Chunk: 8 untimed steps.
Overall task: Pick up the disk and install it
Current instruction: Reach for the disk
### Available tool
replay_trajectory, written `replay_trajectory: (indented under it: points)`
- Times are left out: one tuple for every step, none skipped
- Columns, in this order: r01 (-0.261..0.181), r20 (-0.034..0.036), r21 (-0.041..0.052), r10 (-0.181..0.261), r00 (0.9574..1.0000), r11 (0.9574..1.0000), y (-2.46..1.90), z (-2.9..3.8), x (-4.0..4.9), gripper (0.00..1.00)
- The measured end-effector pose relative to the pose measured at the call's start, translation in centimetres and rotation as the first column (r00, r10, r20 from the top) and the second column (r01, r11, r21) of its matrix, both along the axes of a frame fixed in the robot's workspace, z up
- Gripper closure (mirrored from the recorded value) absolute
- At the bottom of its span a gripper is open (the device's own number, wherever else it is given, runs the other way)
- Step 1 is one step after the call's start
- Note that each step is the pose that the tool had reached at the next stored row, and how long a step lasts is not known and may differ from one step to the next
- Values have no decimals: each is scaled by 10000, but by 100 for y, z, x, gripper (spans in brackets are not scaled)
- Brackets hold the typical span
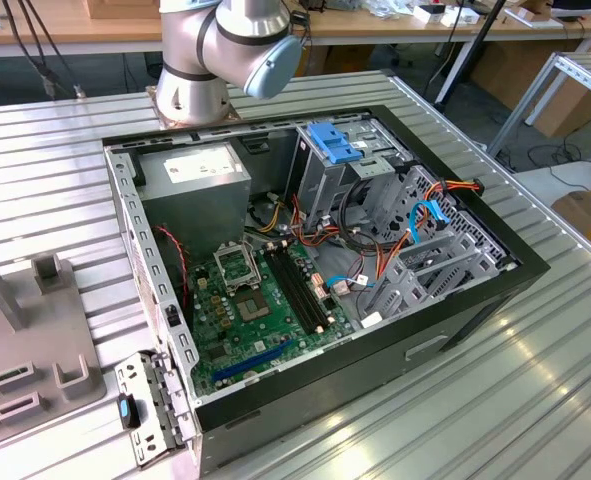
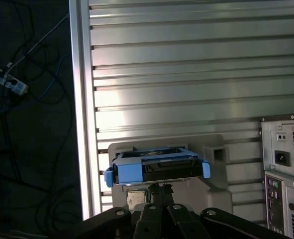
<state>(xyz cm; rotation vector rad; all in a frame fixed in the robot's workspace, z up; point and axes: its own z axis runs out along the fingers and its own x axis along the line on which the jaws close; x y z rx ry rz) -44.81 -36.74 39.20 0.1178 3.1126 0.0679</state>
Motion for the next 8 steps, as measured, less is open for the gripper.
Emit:
replay_trajectory:
  points:
    - [1,0,0,-1,10000,10000,1,0,0,89]
    - [2,1,0,-2,10000,10000,1,0,-1,89]
    - [1,0,0,-1,10000,10000,1,0,-1,89]
    - [1,1,0,-1,10000,10000,1,0,-1,89]
    - [1,1,0,-1,10000,10000,1,0,-2,89]
    - [1,0,0,-1,10000,10000,0,0,-5,89]
    - [2,1,0,-2,10000,10000,1,-1,-13,89]
    - [2,0,0,-2,10000,10000,1,0,-29,89]
